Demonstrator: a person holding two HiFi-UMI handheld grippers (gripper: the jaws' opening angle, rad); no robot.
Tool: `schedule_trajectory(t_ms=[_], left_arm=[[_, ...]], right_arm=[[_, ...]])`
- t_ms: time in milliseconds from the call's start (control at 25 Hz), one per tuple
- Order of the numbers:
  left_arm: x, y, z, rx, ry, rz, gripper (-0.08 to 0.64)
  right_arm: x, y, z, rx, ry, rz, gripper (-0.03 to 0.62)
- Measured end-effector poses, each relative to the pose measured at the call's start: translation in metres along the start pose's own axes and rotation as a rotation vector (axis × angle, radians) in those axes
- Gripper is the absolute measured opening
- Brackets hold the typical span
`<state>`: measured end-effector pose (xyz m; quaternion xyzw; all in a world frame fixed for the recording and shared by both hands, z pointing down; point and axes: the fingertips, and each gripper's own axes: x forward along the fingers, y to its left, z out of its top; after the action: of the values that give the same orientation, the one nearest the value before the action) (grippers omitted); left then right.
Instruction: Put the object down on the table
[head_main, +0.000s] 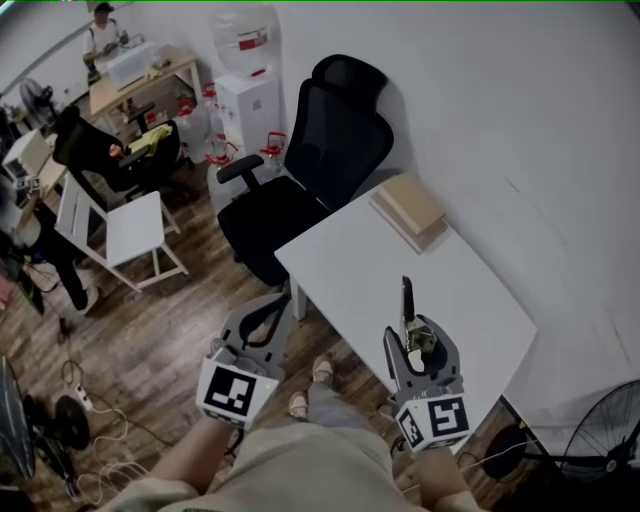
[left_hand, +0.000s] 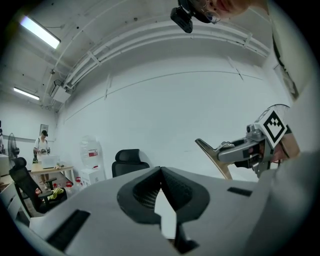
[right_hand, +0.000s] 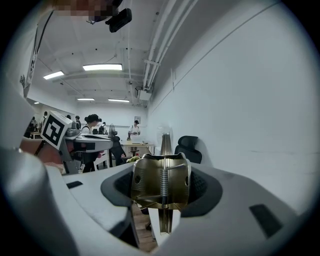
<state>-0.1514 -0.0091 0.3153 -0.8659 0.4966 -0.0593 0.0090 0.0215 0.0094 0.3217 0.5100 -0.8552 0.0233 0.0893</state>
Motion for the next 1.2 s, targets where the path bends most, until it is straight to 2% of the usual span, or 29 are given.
schedule_trajectory(t_ms=[120,280,600,840,1200], left_arm=[[0.015,0.010,-0.005,-0.009,0.003,0.004,0.020],[0.044,0.020,-0.016,-0.008,0.029,0.003,0.020],[0.125,0.046,-0.032,-0.010,0.088,-0.008,0.020],[0.183,0.069,-0.045,-0.004,0.139,-0.014,0.020],[0.289,0.089,-0.078,0.016,0.199,-0.068,0.020]], right_arm=[[0.017,-0.010,-0.005,-0.019,0.015,-0.010,0.224],[0.042,-0.029,-0.012,-0.097,0.032,-0.026,0.224],[0.110,-0.086,-0.036,-0.058,0.087,-0.029,0.224],[0.169,-0.125,-0.057,-0.071,0.155,-0.014,0.224],[0.262,-0.184,-0.104,-0.099,0.274,0.025,0.224]])
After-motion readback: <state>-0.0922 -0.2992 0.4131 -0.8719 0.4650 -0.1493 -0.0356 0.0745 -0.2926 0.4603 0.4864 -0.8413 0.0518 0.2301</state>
